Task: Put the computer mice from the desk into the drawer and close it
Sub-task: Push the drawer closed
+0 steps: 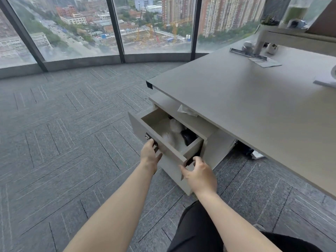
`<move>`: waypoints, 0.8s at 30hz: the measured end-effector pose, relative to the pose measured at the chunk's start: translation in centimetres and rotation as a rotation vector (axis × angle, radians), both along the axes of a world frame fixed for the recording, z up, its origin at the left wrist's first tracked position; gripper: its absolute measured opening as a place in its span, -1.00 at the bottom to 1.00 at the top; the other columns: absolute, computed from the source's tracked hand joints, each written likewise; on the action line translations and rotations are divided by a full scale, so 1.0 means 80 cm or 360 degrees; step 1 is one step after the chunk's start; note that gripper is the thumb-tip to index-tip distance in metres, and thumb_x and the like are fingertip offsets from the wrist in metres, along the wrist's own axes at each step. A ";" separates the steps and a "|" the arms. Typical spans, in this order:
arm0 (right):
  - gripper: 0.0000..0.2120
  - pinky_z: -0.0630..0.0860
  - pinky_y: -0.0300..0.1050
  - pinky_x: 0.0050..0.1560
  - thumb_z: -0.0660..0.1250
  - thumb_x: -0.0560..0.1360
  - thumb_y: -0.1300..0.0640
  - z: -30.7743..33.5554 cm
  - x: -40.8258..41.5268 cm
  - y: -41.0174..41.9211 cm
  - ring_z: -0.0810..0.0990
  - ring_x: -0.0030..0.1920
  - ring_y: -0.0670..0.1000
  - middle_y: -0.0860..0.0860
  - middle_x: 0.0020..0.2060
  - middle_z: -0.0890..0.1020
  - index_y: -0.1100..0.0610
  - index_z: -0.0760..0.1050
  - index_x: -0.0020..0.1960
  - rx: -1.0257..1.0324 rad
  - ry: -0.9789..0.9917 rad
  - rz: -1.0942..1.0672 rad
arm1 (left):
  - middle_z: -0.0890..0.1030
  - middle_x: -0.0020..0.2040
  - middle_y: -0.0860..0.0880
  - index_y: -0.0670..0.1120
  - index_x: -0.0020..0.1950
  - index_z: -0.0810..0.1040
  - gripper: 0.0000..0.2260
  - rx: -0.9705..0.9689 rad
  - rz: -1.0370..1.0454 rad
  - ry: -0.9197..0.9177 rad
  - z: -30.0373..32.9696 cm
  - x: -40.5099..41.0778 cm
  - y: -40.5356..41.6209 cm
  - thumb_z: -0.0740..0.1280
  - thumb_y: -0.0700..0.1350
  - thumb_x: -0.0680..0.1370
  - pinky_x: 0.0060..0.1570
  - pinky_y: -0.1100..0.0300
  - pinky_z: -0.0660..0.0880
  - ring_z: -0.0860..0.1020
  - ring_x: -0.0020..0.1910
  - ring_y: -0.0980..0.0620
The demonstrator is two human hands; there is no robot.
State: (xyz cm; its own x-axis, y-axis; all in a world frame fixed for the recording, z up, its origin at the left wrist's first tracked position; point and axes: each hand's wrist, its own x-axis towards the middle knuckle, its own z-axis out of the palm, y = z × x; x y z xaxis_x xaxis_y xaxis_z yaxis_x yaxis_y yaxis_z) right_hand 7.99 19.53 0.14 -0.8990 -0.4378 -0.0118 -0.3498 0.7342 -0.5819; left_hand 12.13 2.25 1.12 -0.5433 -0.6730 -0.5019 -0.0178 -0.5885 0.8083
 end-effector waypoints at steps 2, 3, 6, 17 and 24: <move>-0.37 0.48 0.00 -0.10 0.30 0.45 -0.28 -0.002 -0.016 0.003 0.52 0.16 0.15 0.11 0.15 0.61 0.16 0.40 0.31 0.0060 0.0006 -0.0091 | 0.58 0.08 0.01 -0.07 0.17 0.52 -0.76 0.0002 -0.0047 0.0005 0.001 -0.021 0.004 0.16 -0.03 0.60 0.23 -0.07 0.48 0.51 0.27 -0.05; -0.33 0.48 0.02 -0.07 0.29 0.45 -0.29 -0.003 -0.025 0.005 0.50 0.20 0.16 0.13 0.20 0.59 0.17 0.36 0.36 0.0072 -0.0002 -0.0131 | 0.57 0.05 0.01 -0.07 0.14 0.52 -0.78 0.0003 -0.0069 0.0005 0.002 -0.031 0.007 0.15 -0.03 0.61 0.24 -0.07 0.47 0.51 0.26 -0.05; -0.29 0.51 0.05 -0.01 0.30 0.44 -0.30 -0.009 -0.054 0.007 0.50 0.23 0.19 0.16 0.24 0.56 0.18 0.33 0.36 0.0055 -0.0049 -0.0206 | 0.57 0.10 -0.01 -0.04 0.09 0.54 -0.79 0.0014 -0.0123 0.0009 0.001 -0.060 0.012 0.16 -0.01 0.61 0.26 -0.06 0.46 0.51 0.26 -0.06; -0.39 0.58 0.08 0.00 0.12 0.54 -0.29 -0.012 -0.110 0.008 0.59 0.17 0.19 0.13 0.21 0.61 0.09 0.29 0.42 0.0056 -0.0091 -0.0203 | 0.48 0.37 0.04 0.02 0.35 0.46 -0.61 0.0100 -0.0173 0.0057 0.001 -0.128 0.024 0.10 0.14 0.62 0.32 -0.08 0.41 0.45 0.36 -0.03; -0.54 0.60 0.11 -0.05 0.08 0.55 -0.30 -0.013 -0.116 0.007 0.65 0.05 0.17 0.08 0.08 0.68 0.00 0.35 0.26 0.0095 -0.0095 -0.0146 | 0.50 0.38 0.05 0.02 0.33 0.47 -0.60 0.0101 -0.0225 0.0040 -0.002 -0.131 0.012 0.04 0.15 0.62 0.25 -0.05 0.42 0.50 0.25 -0.02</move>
